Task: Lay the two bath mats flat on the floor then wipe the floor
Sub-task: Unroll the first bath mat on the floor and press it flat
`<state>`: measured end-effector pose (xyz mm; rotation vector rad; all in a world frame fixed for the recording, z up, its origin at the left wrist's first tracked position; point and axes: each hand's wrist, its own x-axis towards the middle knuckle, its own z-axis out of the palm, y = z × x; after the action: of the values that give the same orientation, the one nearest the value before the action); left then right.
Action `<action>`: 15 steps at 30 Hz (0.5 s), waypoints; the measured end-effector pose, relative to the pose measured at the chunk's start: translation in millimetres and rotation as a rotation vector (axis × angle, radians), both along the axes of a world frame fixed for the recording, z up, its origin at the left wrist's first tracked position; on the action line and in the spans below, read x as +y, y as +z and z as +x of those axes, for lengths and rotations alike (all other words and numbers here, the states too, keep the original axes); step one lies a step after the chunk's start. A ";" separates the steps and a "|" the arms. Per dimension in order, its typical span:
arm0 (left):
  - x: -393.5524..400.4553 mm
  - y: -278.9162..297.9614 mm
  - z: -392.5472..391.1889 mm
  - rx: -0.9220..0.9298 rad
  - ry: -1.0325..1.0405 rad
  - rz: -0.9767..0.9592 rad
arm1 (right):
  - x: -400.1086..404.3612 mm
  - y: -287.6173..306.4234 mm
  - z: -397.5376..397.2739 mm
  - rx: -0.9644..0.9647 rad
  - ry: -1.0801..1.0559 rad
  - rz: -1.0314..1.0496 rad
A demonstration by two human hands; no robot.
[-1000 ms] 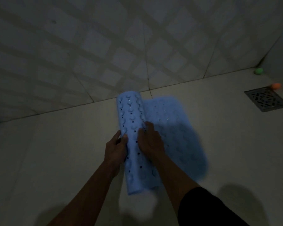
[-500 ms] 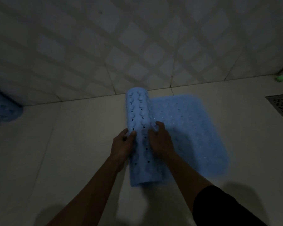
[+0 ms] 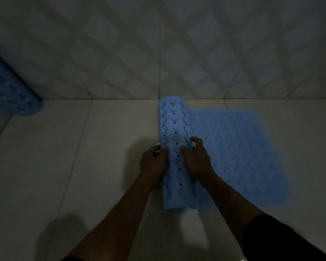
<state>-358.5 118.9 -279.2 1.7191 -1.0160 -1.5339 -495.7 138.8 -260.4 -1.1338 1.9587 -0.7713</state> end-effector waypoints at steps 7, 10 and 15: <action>-1.0 -5.0 38.4 0.070 0.043 0.026 | -6.3 3.9 42.5 -0.017 0.095 0.080; 1.0 -9.4 46.7 0.062 0.061 0.010 | -4.0 -0.9 53.2 -0.060 0.118 0.091; 9.1 2.5 71.2 0.024 0.053 -0.011 | -5.2 -4.6 66.6 -0.092 0.138 0.081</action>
<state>-287.3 128.0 -276.6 1.7030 -0.9572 -1.5092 -429.0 133.6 -265.0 -1.1517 1.7986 -0.6541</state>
